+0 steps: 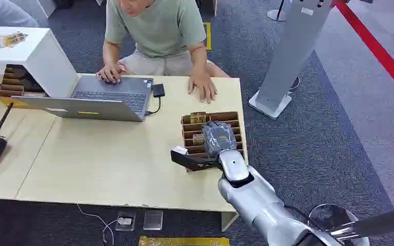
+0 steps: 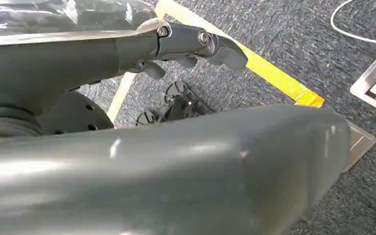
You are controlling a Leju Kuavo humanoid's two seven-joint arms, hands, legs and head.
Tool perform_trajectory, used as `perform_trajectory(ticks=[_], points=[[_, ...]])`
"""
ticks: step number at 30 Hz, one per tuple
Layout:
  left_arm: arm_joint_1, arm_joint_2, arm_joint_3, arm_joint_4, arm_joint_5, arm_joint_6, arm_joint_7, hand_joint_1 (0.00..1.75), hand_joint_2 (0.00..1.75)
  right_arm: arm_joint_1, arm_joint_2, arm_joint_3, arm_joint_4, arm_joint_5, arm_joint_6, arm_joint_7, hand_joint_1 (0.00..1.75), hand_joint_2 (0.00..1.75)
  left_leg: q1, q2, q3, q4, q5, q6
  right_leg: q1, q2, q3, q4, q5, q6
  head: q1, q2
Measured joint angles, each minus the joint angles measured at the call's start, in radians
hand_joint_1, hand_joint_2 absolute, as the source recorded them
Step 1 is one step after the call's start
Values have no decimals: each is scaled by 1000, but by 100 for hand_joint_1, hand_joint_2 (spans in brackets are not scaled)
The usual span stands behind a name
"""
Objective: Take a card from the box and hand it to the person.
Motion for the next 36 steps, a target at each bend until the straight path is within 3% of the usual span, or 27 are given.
perform_trajectory(ticks=[30, 36], points=[[-2, 4, 0, -6, -24, -24, 9, 0, 0, 4, -4, 1, 0, 19, 6, -13, 93, 175, 0, 0, 0, 0, 0, 0, 0, 0, 0, 0, 0, 0, 0, 0], [-5, 4, 0, -6, -36, -19, 10, 0, 0, 4, -6, 1, 0, 19, 6, -11, 101, 175, 0, 0, 0, 0, 0, 0, 0, 0, 0, 0, 0, 0, 0, 0]])
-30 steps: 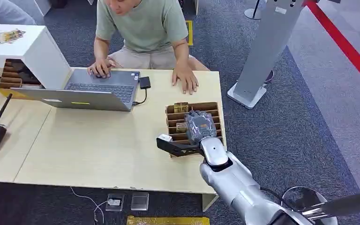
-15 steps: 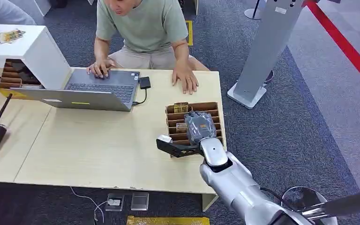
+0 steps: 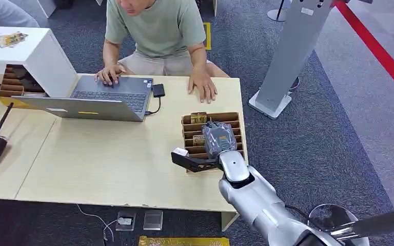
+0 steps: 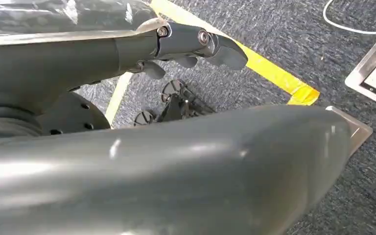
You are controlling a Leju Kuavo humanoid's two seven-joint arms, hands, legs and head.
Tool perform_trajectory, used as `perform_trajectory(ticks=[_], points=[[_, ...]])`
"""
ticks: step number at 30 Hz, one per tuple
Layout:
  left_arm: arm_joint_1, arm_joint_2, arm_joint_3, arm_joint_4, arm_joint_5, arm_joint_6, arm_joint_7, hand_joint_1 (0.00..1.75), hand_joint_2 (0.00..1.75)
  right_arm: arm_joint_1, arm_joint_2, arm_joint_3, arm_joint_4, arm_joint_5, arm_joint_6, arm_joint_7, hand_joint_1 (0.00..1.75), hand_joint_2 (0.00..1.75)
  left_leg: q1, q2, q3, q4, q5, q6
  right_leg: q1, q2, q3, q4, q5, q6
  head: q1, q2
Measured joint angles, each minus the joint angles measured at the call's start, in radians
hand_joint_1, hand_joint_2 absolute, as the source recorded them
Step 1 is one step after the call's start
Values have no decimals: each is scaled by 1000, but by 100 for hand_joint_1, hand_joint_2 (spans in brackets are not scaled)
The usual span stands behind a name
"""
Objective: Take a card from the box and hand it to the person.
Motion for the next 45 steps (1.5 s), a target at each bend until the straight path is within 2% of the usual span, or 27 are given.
perform_trajectory(ticks=[4, 6, 10, 19, 29, 36, 45], points=[[-2, 1, 0, 0, -13, 0, 16, 0, 0, 1, -3, 0, 2, 0, -2, 0, 105, 175, 0, 0, 0, 0, 0, 0, 0, 0, 0, 0, 0, 0, 0, 0], [-3, 7, 0, 0, -44, -10, 31, 0, 0, 1, -3, 0, 2, 1, -7, 0, 124, 175, 0, 0, 0, 0, 0, 0, 0, 0, 0, 0, 0, 0, 0, 0], [-5, 20, 0, 0, -73, -7, 47, 0, 0, 2, -3, -2, 2, 1, -11, 0, 147, 175, 0, 0, 0, 0, 0, 0, 0, 0, 0, 0, 0, 0, 0, 0], [-5, 27, 0, 0, -84, 16, 49, 0, 0, 2, -3, -2, 8, -7, -21, -8, 168, 175, 0, 0, 1, 0, 0, 0, 0, 0, 1, 0, 0, 0, 0, 0], [-4, 29, 0, 0, -90, 18, 49, 0, 0, 2, -3, -2, 10, -26, -41, -8, 164, 175, 0, 0, 1, 0, 0, 0, 0, 0, 1, 0, 0, 0, 0, 0], [-3, 29, 0, 0, -82, 15, 39, 0, 0, 2, -11, -13, 5, -50, -72, -1, 155, 175, 0, 0, 1, 0, 0, 0, 0, 0, 1, 0, 0, 0, -2, 0], [0, 29, 0, 0, -52, -2, 27, 0, 0, 2, -44, -29, -64, -50, -52, 22, 150, 175, 0, 0, 1, 0, 0, 0, 0, 0, 0, 0, 0, 0, 0, 0]])
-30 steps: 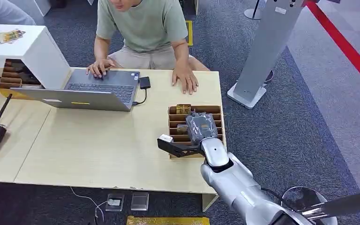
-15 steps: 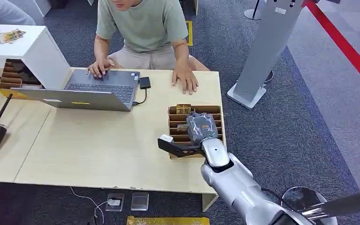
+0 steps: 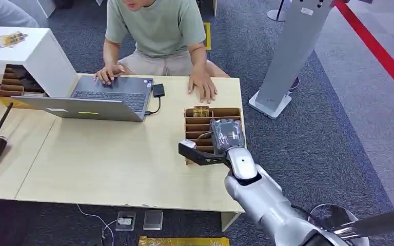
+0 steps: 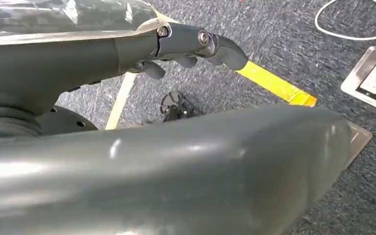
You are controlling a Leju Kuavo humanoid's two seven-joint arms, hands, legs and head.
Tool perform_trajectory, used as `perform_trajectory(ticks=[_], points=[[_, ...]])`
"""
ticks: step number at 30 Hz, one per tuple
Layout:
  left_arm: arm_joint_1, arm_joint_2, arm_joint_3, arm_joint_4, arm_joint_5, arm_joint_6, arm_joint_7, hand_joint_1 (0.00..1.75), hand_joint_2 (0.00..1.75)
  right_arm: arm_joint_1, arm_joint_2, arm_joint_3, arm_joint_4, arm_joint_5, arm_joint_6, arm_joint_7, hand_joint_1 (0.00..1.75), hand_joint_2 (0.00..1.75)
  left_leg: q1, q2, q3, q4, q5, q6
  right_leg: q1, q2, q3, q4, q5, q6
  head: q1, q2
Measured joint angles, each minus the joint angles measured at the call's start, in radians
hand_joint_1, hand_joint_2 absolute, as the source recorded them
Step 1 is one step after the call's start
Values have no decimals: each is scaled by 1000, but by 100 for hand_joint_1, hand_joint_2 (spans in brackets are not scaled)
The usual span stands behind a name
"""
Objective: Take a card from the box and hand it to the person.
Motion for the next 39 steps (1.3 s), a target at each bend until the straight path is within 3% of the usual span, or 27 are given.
perform_trajectory(ticks=[25, 32, 39], points=[[8, 7, 0, 0, -9, -64, -13, 0, 0, 36, -106, -105, -336, -65, 55, 69, 141, 175, 0, 0, 0, 0, 0, 0, 0, 0, 0, 0, 0, 0, 0, 0], [8, 10, 0, 0, -30, -64, -13, 0, 0, 45, -147, -147, -481, -8, 37, 121, 140, 175, 0, 0, 0, 0, 0, 0, 0, 0, 0, 0, 0, 0, 0, 0], [4, 10, 0, 0, -50, -59, -10, 0, 0, 43, -165, -189, -585, 34, -1, 123, 145, 175, 0, 0, 0, 0, 0, 0, 0, 0, 0, 0, 0, 0, 0, 0]])
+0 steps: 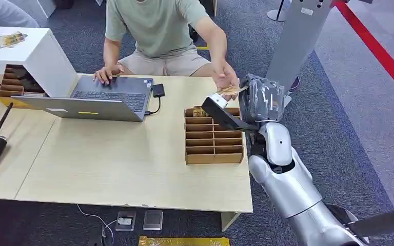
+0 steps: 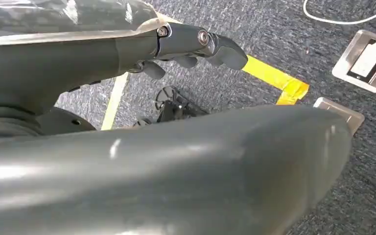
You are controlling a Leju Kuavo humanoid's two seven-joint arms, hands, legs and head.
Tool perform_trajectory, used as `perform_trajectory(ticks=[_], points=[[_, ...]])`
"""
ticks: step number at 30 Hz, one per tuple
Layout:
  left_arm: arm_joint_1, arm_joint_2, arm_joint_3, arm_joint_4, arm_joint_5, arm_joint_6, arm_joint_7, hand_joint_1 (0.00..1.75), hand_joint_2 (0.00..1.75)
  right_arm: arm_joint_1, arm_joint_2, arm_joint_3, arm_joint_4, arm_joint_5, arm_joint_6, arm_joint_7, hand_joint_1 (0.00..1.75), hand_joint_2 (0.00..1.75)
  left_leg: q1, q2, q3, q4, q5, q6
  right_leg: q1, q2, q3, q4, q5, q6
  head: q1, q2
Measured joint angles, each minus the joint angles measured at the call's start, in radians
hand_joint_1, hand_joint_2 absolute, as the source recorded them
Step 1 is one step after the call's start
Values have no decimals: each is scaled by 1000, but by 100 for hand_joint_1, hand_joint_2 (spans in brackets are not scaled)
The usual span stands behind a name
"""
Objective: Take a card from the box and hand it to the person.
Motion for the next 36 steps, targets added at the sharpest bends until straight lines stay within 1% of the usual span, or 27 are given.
perform_trajectory(ticks=[1, 3, 4, 9, 11, 12, 13, 14, 15, 16, 17, 18, 23, 31, 35, 36], points=[[-1, 0, 0, 0, 0, 0, 0, 0, 0, -2, -2, -3, -12, 7, -2, 0, 141, 175, 0, 0, 0, 0, 0, 0, 0, 0, 0, 0, 0, 0, 0, 0], [-2, 0, 0, 0, 0, 3, 3, 0, 0, -6, -3, -11, -35, 20, -3, -3, 143, 175, 0, 0, 0, 0, 0, 0, 0, 0, 0, 0, 0, 0, 0, 0], [-3, 0, 0, 0, 0, 5, 4, 0, 0, -8, -3, -16, -44, 29, -3, -6, 140, 175, 0, 0, 0, 0, 0, 0, 0, 0, 0, 0, 0, 0, 0, 0], [-4, 0, 0, 0, 11, 11, 14, 0, 0, -22, 2, -26, -73, 54, 0, -23, 143, 175, 0, 0, 0, 0, 0, 0, 0, 0, 0, 0, 0, 0, 0, 0], [-4, 0, 0, 0, 14, 11, 14, 0, 0, -23, 10, -26, -76, 65, 3, -26, 134, 175, 0, 0, 0, 0, 0, 0, 0, 0, 0, 0, 0, 0, 0, 0], [-4, 0, 0, 0, 21, 11, 14, 0, 0, -25, 19, -26, -76, 83, 10, -33, 87, 175, 0, 0, 0, 0, 0, 0, 0, 0, 0, 0, 0, 0, 0, 0], [-4, 0, 0, 0, 23, 11, 14, 0, 0, -25, 22, -26, -76, 87, 12, -35, 56, 175, 0, 0, 0, 0, 0, 0, 0, 0, 0, 0, 0, 0, 0, 0], [-4, 0, 0, 0, 27, 13, 14, 0, 0, -25, 26, -26, -75, 93, 16, -40, 59, 175, 0, 0, 0, 0, 0, 0, 0, 0, 0, 0, 0, 0, 0, 0], [-4, 0, 0, 0, 35, 15, 13, 0, 0, -25, 29, -26, -75, 97, 21, -42, 56, 175, 0, 0, 0, 0, 0, 0, 0, 0, 0, 0, 0, 0, 0, 0], [-5, 0, 0, 0, 50, 23, 11, 0, 0, -25, 34, -26, -74, 101, 25, -43, 40, 175, 0, 0, 0, 0, 0, 0, 0, 0, 0, 0, 0, 0, 0, 0], [-6, 0, 0, 0, 68, 32, 8, 0, 0, -25, 37, -26, -72, 103, 28, -45, 5, 175, 0, 0, 0, 0, 0, 0, 0, 0, 0, 0, 0, 0, 0, 0], [-7, -4, 0, 0, 83, 42, 2, 0, 0, -25, 40, -26, -71, 105, 33, -48, 0, 175, 0, 0, 0, 0, 0, 0, 0, 0, 0, 0, 0, 0, 0, 0], [-8, -20, 0, 0, 108, 55, -19, 0, 0, -25, 50, -24, -67, 110, 51, -60, 0, 175, 0, 0, -1, 0, 0, 0, 0, 0, 0, 0, 0, 0, 0, 0], [-8, -24, 0, 0, 117, 41, -23, 0, 0, -24, 54, -24, -69, 91, 65, -63, 0, 175, 0, 0, 0, 0, 0, 0, 0, 0, 0, 0, 0, 0, 0, 0], [-8, -25, 0, 0, 127, 40, -24, 0, 0, -13, 53, -26, -77, 40, 76, -77, 0, 175, 0, 0, 0, 0, 0, 0, 0, 0, 0, 0, 0, 0, 0, 0], [-8, -25, 0, 0, 132, 39, -24, 0, 0, -7, 52, -27, -85, -1, 86, -88, 0, 175, 0, 0, 0, 0, 0, 0, 0, 0, 0, 0, 0, 0, 0, 0]])
